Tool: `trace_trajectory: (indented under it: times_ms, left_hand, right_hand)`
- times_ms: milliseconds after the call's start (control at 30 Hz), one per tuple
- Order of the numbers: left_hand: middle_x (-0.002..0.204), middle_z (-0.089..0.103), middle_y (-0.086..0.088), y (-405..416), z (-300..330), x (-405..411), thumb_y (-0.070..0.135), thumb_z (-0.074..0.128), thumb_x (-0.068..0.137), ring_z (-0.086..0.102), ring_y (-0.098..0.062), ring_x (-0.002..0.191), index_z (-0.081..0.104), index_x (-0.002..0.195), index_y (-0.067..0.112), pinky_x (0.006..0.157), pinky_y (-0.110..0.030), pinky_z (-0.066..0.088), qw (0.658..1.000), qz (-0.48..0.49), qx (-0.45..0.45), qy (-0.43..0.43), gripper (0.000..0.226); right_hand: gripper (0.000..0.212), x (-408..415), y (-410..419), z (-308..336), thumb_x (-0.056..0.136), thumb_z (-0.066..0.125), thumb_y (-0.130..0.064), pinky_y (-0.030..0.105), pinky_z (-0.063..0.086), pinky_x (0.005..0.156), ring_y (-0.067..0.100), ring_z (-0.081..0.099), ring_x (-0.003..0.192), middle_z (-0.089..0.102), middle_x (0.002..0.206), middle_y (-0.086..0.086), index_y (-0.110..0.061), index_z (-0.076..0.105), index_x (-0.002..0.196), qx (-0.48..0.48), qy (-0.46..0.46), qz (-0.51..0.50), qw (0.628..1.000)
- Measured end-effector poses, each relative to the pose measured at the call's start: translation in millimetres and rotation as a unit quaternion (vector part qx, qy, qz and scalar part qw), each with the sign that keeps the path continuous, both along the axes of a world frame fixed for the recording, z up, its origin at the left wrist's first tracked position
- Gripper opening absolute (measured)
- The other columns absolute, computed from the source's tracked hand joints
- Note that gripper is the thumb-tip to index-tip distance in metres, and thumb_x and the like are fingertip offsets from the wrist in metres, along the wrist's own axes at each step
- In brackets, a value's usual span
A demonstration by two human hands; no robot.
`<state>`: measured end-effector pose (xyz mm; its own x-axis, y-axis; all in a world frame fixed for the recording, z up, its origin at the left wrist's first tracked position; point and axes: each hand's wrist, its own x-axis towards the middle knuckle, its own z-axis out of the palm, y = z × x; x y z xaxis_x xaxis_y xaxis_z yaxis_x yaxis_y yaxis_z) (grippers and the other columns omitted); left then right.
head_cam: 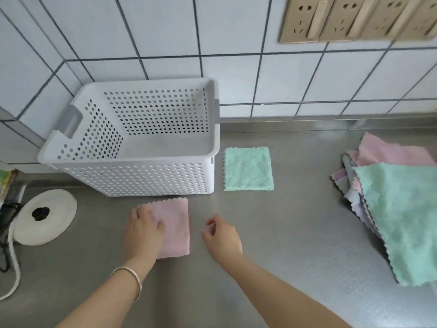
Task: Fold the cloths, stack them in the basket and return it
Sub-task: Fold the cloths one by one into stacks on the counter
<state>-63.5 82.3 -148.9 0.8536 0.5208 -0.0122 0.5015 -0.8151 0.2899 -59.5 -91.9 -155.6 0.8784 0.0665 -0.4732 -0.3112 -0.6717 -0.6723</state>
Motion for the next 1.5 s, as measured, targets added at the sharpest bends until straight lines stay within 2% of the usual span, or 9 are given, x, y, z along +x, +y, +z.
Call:
trace_trajectory:
  times_ms: [367,600,833,967,1100,1200,1333,1400,1500]
  left_hand:
    - [0.118,0.055,0.003,-255.9,14.3,37.2,0.024,0.054,0.089,0.057,-0.02,0.102,0.047,0.123,0.018,0.082,-0.026,0.038,0.911,-0.376,-0.142,0.095,0.035]
    - [0.116,0.057,0.007,-385.4,9.5,24.9,0.029,0.052,0.089,0.06,-0.018,0.096,0.05,0.119,0.025,0.082,-0.029,0.046,0.856,-0.484,-0.132,0.122,0.03]
    - [0.116,0.057,0.011,-434.0,6.5,13.4,0.031,0.05,0.088,0.058,-0.013,0.104,0.054,0.114,0.029,0.082,-0.027,0.046,0.831,-0.533,-0.102,0.12,0.027]
    - [0.118,0.055,0.007,-441.9,4.1,17.0,0.027,0.051,0.087,0.054,-0.018,0.108,0.054,0.114,0.026,0.084,-0.032,0.046,0.807,-0.58,-0.067,0.083,0.027]
    - [0.114,0.06,0.008,-454.8,-1.1,29.4,0.028,0.074,0.064,0.057,-0.02,0.104,0.055,0.114,0.032,0.086,-0.034,0.051,0.725,-0.689,0.019,-0.013,0.053]
    - [0.106,0.065,0.016,-482.6,8.7,36.8,0.037,0.066,0.068,0.053,-0.013,0.109,0.063,0.097,0.035,0.1,-0.039,0.037,0.689,-0.721,0.016,-0.069,0.029]
    - [0.083,0.067,0.016,-514.7,30.7,57.2,0.022,0.069,0.063,0.062,-0.012,0.101,0.062,0.075,0.03,0.11,-0.044,0.029,0.682,-0.725,0.061,-0.075,0.016]
    - [0.082,0.068,0.01,-523.3,40.1,69.6,0.012,0.064,0.067,0.062,-0.018,0.099,0.061,0.082,0.024,0.109,-0.052,0.027,0.672,-0.734,0.09,-0.047,0.019]
    - [0.08,0.064,0.004,-527.4,52.7,92.6,0.009,0.056,0.073,0.057,-0.022,0.091,0.061,0.085,0.022,0.112,-0.051,0.018,0.678,-0.723,0.125,-0.036,0.018]
  right_hand:
    - [0.027,-37.3,-262.2,4.8,0.085,0.05,-0.015,0.031,0.044,0.079,0.023,0.055,0.104,0.06,0.109,-0.001,-0.018,0.059,0.111,-0.18,-0.111,-0.225,0.951]
    - [0.032,-67.4,-351.4,-14.5,0.047,0.076,-0.025,0.035,0.047,0.055,0.027,0.058,0.066,0.058,0.073,0.002,-0.014,0.061,0.073,-0.385,-0.108,-0.178,0.899]
    - [0.021,-63.4,-377.8,-30.4,0.044,0.077,-0.009,0.032,0.04,0.042,0.024,0.053,0.054,0.055,0.064,0.005,-0.012,0.06,0.056,-0.392,-0.093,-0.104,0.909]
    - [0.022,-57.5,-389.1,-30.7,0.058,0.039,-0.018,0.031,0.04,0.039,0.022,0.055,0.049,0.054,0.059,0.001,-0.014,0.059,0.05,-0.342,-0.104,-0.111,0.927]
    - [0.008,-61.2,-404.6,-16.6,0.07,0.038,-0.012,0.029,0.039,0.044,0.02,0.047,0.05,0.05,0.061,0.001,-0.014,0.045,0.066,-0.242,-0.203,-0.23,0.921]
    - [0.02,-71.9,-422.2,-2.8,0.077,0.049,0.001,0.031,0.033,0.047,0.022,0.038,0.052,0.055,0.064,0.007,-0.014,0.038,0.083,-0.171,-0.225,-0.277,0.919]
    - [0.023,-66.9,-452.6,16.4,0.085,0.04,-0.035,0.027,0.036,0.044,0.032,0.058,0.052,0.067,0.071,0.008,-0.022,0.041,0.104,-0.159,-0.246,-0.211,0.933]
    - [0.025,-59.3,-472.3,28.7,0.077,0.046,-0.039,0.008,0.017,0.038,0.015,0.042,0.035,0.062,0.063,-0.005,-0.026,0.055,0.097,-0.226,-0.279,-0.141,0.923]
    - [0.017,-52.6,-492.2,58.7,0.073,0.058,-0.03,0.01,0.004,0.035,0.012,0.027,0.039,0.047,0.045,-0.007,-0.017,0.051,0.065,-0.248,-0.267,-0.125,0.923]
